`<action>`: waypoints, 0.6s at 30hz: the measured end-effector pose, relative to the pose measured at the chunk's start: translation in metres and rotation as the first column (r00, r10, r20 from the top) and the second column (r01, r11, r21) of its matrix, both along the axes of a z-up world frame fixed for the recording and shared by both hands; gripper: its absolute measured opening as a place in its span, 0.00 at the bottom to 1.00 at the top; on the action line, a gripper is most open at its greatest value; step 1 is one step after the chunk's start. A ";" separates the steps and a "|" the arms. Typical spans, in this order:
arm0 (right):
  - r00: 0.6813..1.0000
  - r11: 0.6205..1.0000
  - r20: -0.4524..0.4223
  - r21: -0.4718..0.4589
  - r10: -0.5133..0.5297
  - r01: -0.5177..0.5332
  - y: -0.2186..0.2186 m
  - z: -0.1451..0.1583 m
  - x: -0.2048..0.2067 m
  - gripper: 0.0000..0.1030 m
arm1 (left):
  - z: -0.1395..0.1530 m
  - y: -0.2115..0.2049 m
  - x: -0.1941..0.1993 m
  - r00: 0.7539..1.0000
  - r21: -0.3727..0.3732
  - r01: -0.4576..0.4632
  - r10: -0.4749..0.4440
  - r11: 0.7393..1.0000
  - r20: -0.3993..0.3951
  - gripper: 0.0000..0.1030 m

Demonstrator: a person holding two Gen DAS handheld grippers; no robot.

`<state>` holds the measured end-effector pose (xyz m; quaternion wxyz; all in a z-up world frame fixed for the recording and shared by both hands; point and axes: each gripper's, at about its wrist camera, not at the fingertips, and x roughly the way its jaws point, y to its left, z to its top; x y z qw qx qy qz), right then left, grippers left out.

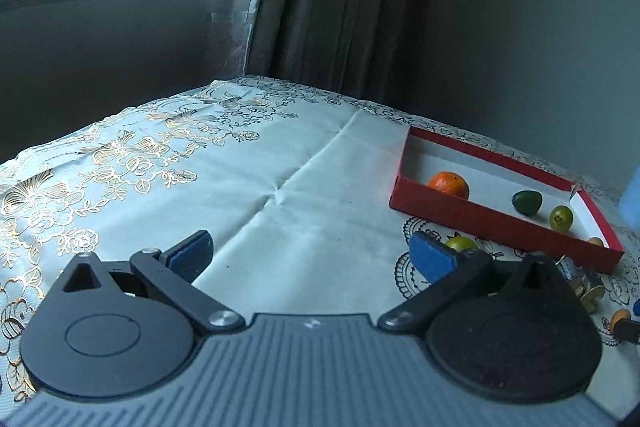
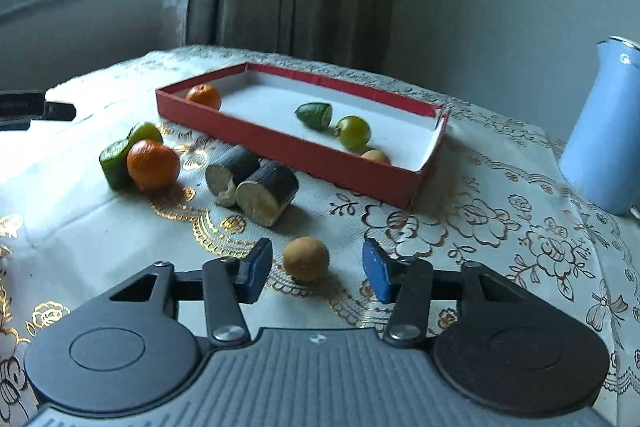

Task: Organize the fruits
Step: 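Move the right gripper to the brown longan and close on it, then carry the longan into the red box and open the right gripper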

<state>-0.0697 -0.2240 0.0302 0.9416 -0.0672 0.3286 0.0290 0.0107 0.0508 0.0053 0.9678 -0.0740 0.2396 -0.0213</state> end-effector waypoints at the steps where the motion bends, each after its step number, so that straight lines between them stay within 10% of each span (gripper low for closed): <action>1: 1.000 1.000 -0.007 -0.006 0.005 -0.005 0.001 -0.001 0.001 0.43 | 0.000 0.000 0.000 1.000 0.000 0.003 -0.003 1.000 -0.001 1.00; 18: 0.999 1.000 0.046 0.009 -0.009 0.009 0.001 0.015 0.003 0.25 | 0.000 0.001 0.001 1.000 -0.005 0.009 -0.009 1.000 -0.011 1.00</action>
